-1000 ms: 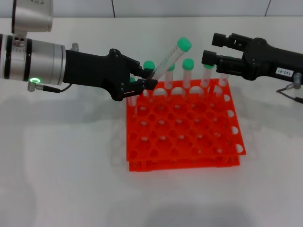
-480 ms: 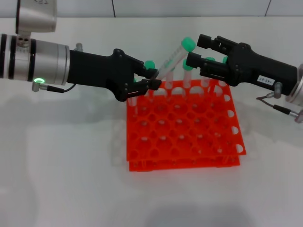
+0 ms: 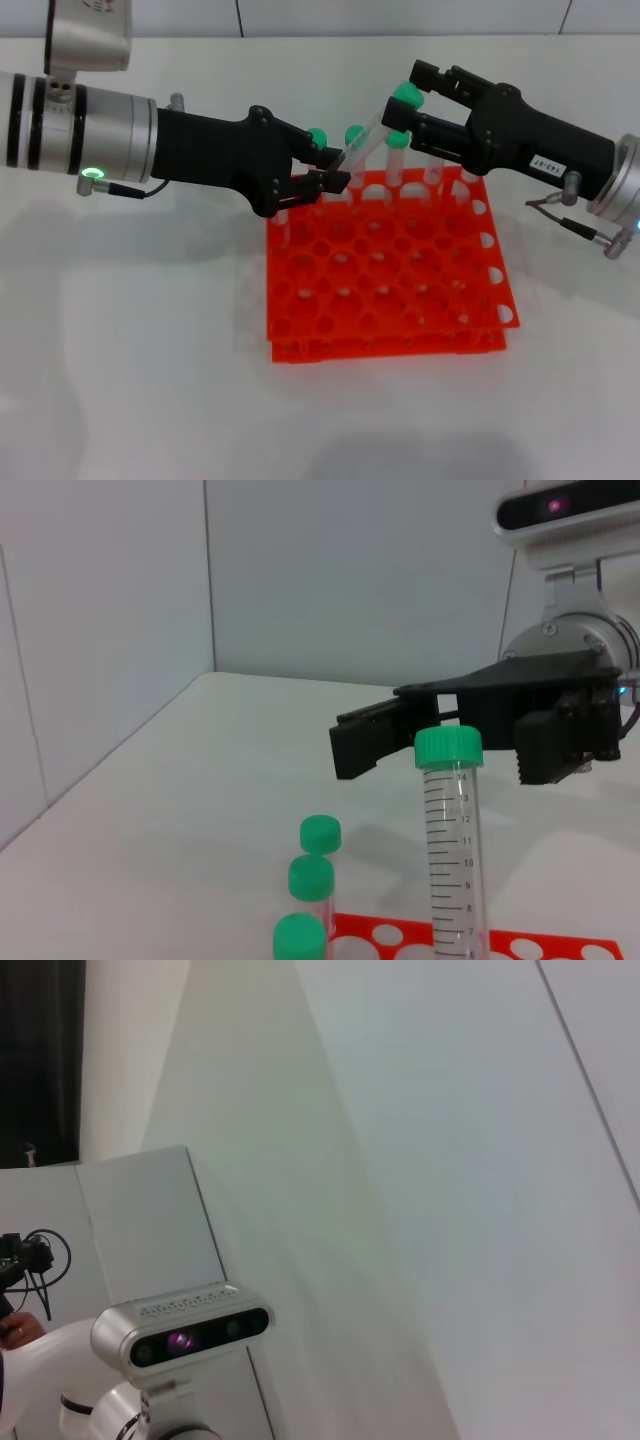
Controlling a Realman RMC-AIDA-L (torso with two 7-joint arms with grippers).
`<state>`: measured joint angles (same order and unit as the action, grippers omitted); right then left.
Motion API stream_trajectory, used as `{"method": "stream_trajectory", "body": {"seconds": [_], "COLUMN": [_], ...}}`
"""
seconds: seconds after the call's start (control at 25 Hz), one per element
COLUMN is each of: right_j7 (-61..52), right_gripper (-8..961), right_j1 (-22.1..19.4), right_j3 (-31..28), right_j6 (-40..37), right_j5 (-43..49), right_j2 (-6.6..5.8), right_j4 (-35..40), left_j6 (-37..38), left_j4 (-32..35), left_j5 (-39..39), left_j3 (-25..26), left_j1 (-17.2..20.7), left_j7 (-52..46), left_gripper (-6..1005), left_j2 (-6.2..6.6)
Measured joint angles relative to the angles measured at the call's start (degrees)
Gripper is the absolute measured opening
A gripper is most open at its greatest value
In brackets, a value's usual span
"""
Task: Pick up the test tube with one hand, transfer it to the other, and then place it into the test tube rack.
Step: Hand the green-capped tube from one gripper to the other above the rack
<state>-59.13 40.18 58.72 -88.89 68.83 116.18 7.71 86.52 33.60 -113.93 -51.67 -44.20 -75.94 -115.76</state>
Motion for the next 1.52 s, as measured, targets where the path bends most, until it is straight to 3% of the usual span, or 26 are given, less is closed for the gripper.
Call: {"method": "stream_trajectory", "body": {"seconds": [1.08,1.52], "right_j7": [2.3,2.0], "right_gripper": [715,282], "right_j1": [0.4,0.5], "right_j3": [-0.1,-0.1], "right_j6": [-1.2,-1.0], "right_j5": [-1.0,-1.0], "right_j2": [-0.01,0.00], "right_j4": [-1.6,-1.6], "left_j6": [-0.8,-0.8], "left_j4": [0.1,0.1], "left_j5": [-0.2,0.1], "left_j3": [-0.8,-0.8], "left_j1": [-0.7,-0.7], "left_j7": [0.0,0.4], "left_gripper": [304,312], "left_j2": [-0.36,-0.36]}}
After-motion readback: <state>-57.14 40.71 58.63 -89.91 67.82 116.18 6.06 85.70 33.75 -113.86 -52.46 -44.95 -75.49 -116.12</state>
